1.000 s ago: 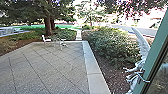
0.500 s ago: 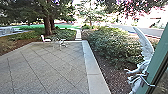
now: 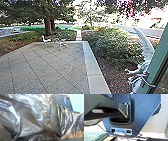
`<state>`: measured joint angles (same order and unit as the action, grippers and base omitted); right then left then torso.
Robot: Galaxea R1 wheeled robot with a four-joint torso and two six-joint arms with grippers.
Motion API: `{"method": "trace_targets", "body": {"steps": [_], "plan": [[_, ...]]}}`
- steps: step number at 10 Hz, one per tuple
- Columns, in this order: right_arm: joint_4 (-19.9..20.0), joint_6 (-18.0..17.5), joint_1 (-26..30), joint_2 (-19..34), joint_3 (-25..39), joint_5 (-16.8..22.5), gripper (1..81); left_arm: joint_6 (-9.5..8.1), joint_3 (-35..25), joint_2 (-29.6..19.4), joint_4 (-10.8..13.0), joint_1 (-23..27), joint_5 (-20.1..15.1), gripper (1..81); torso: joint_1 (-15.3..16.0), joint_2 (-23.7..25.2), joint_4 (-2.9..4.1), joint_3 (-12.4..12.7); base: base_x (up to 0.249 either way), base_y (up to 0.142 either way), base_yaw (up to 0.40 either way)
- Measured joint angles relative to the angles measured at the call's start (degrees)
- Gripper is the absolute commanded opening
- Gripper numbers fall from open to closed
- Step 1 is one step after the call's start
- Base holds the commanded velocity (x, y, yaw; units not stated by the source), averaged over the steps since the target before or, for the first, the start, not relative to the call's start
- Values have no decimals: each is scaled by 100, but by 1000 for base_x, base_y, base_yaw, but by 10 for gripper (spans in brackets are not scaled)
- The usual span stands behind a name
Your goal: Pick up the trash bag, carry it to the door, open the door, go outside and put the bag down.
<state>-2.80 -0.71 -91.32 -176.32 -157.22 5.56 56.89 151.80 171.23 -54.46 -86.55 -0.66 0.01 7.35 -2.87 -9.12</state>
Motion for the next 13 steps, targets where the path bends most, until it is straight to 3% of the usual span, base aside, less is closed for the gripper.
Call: {"method": "trace_targets", "body": {"steps": [1, 3, 5, 6, 7, 9, 13], "plan": [[0, 2, 4, -6, 2, -2, 811, 2, 0, -2, -26, 28, 9, 10, 0, 0, 124, 22, 0, 0, 0], [0, 2, 9, -5, 0, -2, 811, 0, 0, -15, -144, 30, 4, 10, -1, 0, 489, 65, 0, 0, 0], [0, 5, 6, 0, 0, 0, 811, 0, 0, -74, -516, 59, -33, 10, -3, 2, 856, 74, 0, 0, 0], [0, 5, 12, 0, 0, -2, 811, 0, 0, -122, -664, 102, -50, 10, -3, 2, 968, 74, 0, 0, 0], [-2, 7, 23, 2, 0, -5, 811, -1, 0, -185, -781, 174, -60, 10, -3, 2, 1016, 63, 0, 0, 0], [-4, 11, 20, 2, 0, -7, 811, -1, -28, -329, -987, 469, -132, 10, -8, 2, 1027, -142, 0, 0, 0], [-22, 30, 83, 16, 2, -18, 811, -1, -59, -656, -1268, 1001, -945, 10, -1, 0, 1029, -850, 0, 0, 0]]}}
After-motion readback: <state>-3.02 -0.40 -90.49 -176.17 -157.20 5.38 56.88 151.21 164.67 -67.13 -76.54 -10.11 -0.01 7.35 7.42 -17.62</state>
